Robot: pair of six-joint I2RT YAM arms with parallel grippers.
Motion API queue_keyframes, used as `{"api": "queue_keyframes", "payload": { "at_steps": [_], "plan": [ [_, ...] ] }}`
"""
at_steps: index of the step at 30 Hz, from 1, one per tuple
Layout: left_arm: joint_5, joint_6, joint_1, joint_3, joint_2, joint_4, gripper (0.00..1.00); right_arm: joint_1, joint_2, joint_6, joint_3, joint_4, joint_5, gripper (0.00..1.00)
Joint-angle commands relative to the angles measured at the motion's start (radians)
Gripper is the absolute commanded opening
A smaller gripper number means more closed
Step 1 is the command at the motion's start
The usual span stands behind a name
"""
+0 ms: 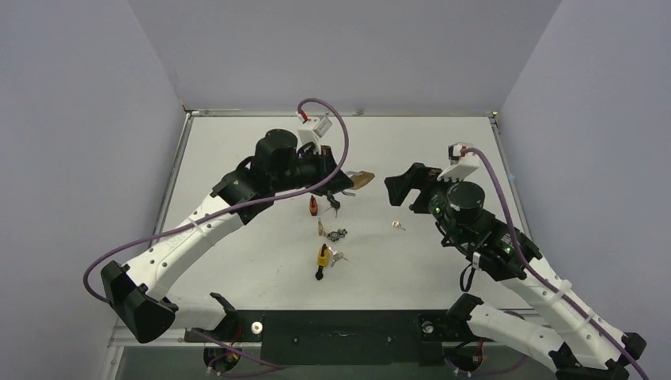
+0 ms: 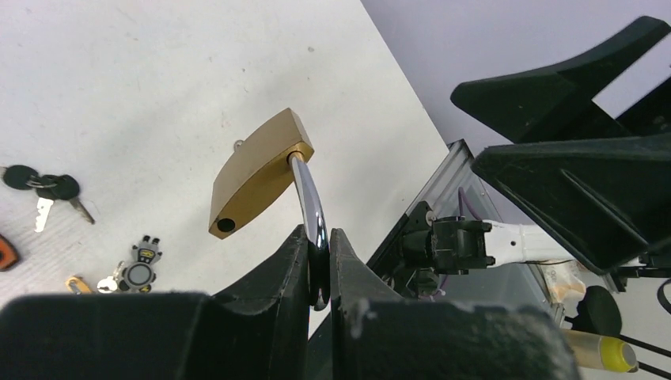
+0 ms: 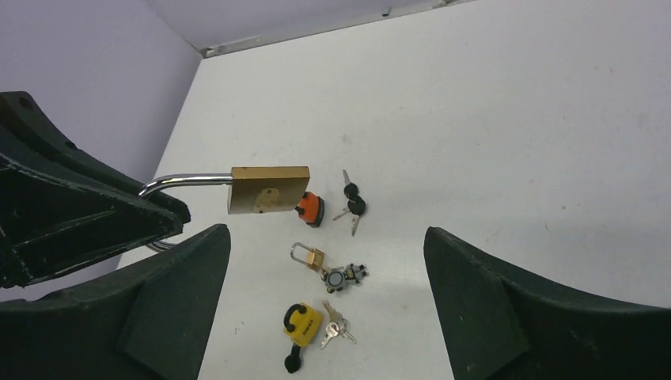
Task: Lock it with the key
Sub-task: Lock the lock.
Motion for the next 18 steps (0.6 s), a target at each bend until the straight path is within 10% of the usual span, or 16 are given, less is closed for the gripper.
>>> {"api": "queue_keyframes", "payload": {
  "at_steps": [1,8,18],
  "plan": [
    [0.014,0.075,0.008,0.217,-0.002,0.002,0.0,-0.215,-0.016,-0.059,0.008,0.185,-0.401,0.88],
    [0.088,0.045,0.027,0.425,0.061,-0.081,0.0,-0.561,-0.023,0.188,-0.142,0.78,-0.947,0.88],
    [0.18,-0.109,0.072,0.587,0.115,0.004,0.0,-0.578,0.139,0.529,-0.172,1.4,-1.065,0.9]
  ]
}}
